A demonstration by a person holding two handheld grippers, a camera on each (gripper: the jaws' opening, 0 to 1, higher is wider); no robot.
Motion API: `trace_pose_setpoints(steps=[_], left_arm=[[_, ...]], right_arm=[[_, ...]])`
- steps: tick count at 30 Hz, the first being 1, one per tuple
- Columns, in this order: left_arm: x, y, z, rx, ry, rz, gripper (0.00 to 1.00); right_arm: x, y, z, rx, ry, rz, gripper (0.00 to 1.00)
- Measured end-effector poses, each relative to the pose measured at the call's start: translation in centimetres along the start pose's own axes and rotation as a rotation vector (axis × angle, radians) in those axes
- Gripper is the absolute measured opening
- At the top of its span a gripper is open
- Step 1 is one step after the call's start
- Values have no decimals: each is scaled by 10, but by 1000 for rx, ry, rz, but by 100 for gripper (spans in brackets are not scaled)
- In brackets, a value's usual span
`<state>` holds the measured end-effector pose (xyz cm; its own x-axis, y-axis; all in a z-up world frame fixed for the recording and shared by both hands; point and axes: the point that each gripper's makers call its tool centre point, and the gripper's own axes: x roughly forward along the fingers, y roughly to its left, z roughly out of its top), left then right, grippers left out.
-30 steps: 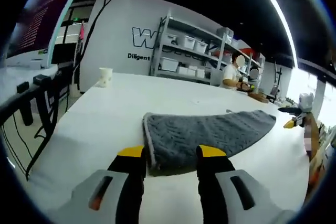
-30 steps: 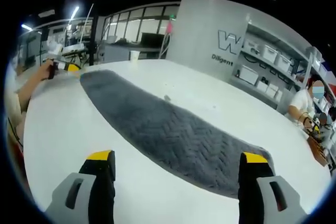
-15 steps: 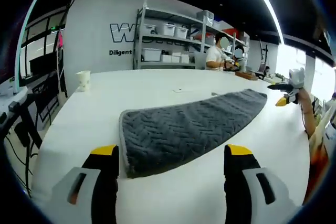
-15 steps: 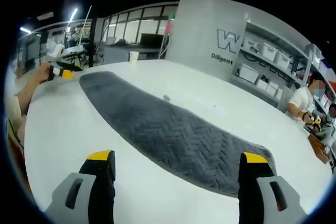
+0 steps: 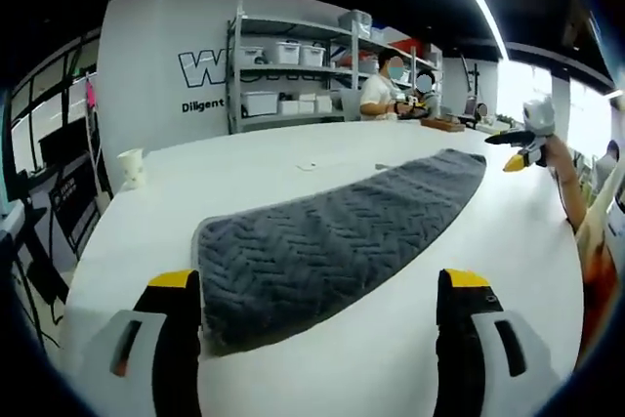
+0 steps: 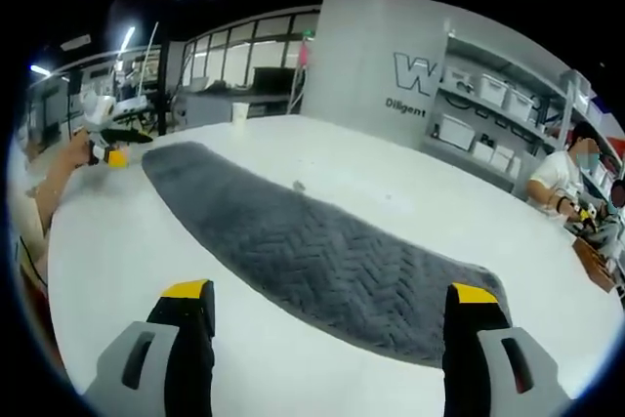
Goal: Open the folded towel by lifting each exposed corner and separating the folded layers until the towel lies flat within the target outline without major curled edges
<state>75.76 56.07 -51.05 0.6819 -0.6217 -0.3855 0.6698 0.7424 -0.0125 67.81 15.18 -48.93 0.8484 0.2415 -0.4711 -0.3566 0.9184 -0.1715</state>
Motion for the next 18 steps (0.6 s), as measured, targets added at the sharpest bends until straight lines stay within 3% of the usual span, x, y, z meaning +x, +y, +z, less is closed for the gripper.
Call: trace_pose_setpoints(steps=[4, 13, 18], left_arm=[[3, -6, -2, 44, 9, -9, 100], [7, -20, -2, 69, 22, -51, 100], [7, -27, -2, 93, 30, -59, 100]], right_arm=[[-1, -1, -2, -9, 9, -8, 98], [-7, -19, 3, 95, -42, 31, 93], [-3, -37, 5, 88, -70, 8, 79]])
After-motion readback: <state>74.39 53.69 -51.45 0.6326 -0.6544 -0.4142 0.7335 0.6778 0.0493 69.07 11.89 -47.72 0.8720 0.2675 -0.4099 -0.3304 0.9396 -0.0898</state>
